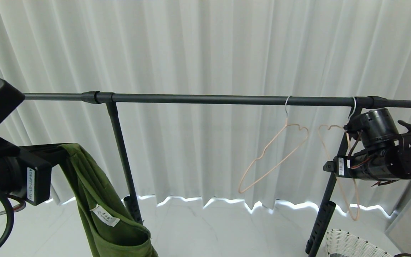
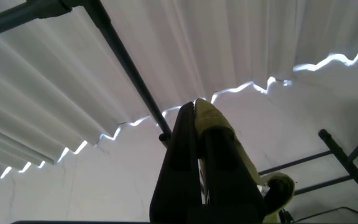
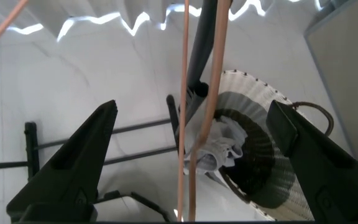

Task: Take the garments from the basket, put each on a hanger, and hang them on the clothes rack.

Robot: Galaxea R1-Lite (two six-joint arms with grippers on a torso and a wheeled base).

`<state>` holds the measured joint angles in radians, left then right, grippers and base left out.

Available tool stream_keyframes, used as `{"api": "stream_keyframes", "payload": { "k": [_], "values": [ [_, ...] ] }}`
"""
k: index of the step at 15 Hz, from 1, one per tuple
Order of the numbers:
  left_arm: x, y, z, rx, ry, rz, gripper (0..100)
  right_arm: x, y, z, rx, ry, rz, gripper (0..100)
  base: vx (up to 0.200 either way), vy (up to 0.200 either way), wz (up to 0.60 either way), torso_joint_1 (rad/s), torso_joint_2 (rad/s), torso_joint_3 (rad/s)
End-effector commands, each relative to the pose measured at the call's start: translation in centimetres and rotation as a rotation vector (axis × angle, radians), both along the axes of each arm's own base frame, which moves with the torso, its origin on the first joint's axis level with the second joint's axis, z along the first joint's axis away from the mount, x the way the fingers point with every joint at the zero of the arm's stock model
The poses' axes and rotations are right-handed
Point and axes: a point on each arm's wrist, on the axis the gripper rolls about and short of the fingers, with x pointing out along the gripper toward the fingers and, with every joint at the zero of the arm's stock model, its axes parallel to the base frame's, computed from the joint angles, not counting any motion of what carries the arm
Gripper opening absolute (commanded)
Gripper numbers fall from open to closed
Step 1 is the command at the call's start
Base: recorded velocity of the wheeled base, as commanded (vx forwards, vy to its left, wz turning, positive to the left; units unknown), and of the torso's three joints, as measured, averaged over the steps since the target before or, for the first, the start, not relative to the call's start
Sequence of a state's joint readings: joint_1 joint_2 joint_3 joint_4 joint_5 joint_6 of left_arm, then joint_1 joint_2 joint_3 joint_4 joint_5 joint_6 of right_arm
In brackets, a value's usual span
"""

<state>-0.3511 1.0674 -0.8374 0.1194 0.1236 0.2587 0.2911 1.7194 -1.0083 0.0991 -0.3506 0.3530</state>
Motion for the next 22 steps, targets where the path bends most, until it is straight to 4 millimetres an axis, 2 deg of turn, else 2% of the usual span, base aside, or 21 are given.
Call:
{"api": "stream_keyframes", "payload": {
  "k": [1,2,11,14,18,22],
  "values": [
    [-0.1,0.0,0.1,-0.001,-0.006,0.0,0,0.2,-0.2,-0.2,0.0,0.006,-0.009,100,0.0,0.0,0.0,0.0,0.0,0.0],
    [-0.1,0.0,0.1,0.001,-0.004,0.0,0,0.1,-0.2,-0.3,0.0,0.008,-0.01,0,0.0,0.0,0.0,0.0,0.0,0.0],
    [-0.2,0.1,0.1,-0.002,-0.007,0.0,0,-0.3,-0.2,0.3,0.005,-0.011,-0.005,0,0.0,0.0,0.0,0.0,0.0,0.0],
    [-0.3,0.1,0.1,-0.003,-0.01,0.0,0,-1.2,0.0,1.7,0.02,-0.059,0.012,0,0.0,0.0,0.0,0.0,0.0,0.0],
    [-0.6,0.2,0.1,0.006,-0.018,-0.004,0,-4.2,0.0,4.4,0.049,-0.152,0.046,0,0.0,0.0,0.0,0.0,0.0,0.0],
    [-1.3,0.5,-0.4,0.039,-0.03,-0.014,0,-6.4,-0.5,5.4,0.049,-0.194,0.07,0,0.0,0.0,0.0,0.0,0.0,0.0]
  ]
}}
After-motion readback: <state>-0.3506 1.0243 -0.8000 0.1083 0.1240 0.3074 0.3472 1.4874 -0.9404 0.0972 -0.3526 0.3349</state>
